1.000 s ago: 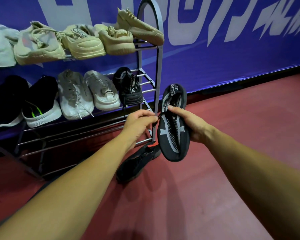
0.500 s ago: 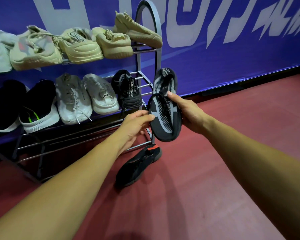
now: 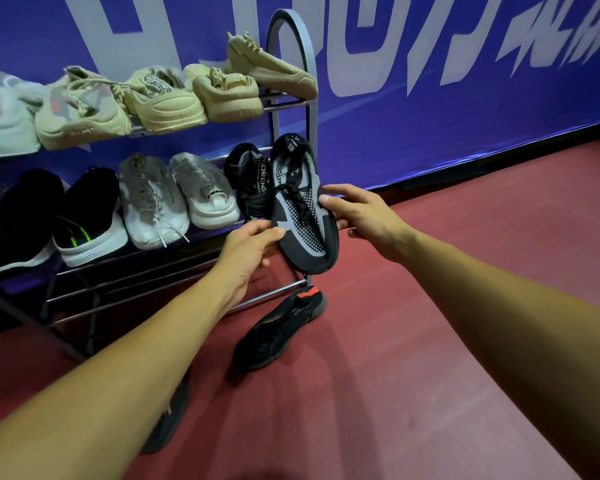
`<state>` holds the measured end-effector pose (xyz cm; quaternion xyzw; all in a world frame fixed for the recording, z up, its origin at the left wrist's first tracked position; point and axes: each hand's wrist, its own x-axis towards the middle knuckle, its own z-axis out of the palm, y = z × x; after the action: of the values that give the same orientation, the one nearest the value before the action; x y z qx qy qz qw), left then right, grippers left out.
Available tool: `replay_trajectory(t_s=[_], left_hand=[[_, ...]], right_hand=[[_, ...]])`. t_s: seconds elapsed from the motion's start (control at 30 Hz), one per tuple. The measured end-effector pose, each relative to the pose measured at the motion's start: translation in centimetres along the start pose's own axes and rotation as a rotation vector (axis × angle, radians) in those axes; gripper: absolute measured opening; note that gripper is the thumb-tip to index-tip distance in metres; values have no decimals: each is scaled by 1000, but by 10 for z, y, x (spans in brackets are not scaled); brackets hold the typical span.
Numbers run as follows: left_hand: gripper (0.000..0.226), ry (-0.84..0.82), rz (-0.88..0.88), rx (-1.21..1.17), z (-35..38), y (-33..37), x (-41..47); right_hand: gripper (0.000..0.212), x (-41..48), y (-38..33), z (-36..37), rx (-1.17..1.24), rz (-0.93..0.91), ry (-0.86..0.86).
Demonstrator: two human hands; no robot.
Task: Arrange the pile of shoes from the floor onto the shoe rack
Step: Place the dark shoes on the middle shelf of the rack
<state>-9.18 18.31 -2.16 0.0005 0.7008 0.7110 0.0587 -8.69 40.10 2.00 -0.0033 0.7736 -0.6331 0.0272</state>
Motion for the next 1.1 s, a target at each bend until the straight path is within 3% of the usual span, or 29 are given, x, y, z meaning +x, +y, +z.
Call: replay_trajectory(t_s=[0.2, 0.33, 0.47, 0.53, 0.7, 1.1], left_hand=[[26, 158, 34, -69, 8, 28, 12], [8, 228, 49, -82, 19, 44, 19], [37, 238, 76, -84, 27, 52, 20], [42, 199, 93, -69, 27, 58, 21], [56, 130, 138, 160, 30, 47, 23], [60, 253, 83, 50, 39, 34, 42]], right_hand=[[30, -4, 1, -5, 44, -15, 26], [36, -8, 6, -15, 104, -4, -83], [42, -2, 7, -11, 47, 3, -88], [35, 1, 10, -5, 15, 17, -46], [34, 2, 23, 7, 101, 122, -169], [46, 26, 22, 3, 104, -67, 30]])
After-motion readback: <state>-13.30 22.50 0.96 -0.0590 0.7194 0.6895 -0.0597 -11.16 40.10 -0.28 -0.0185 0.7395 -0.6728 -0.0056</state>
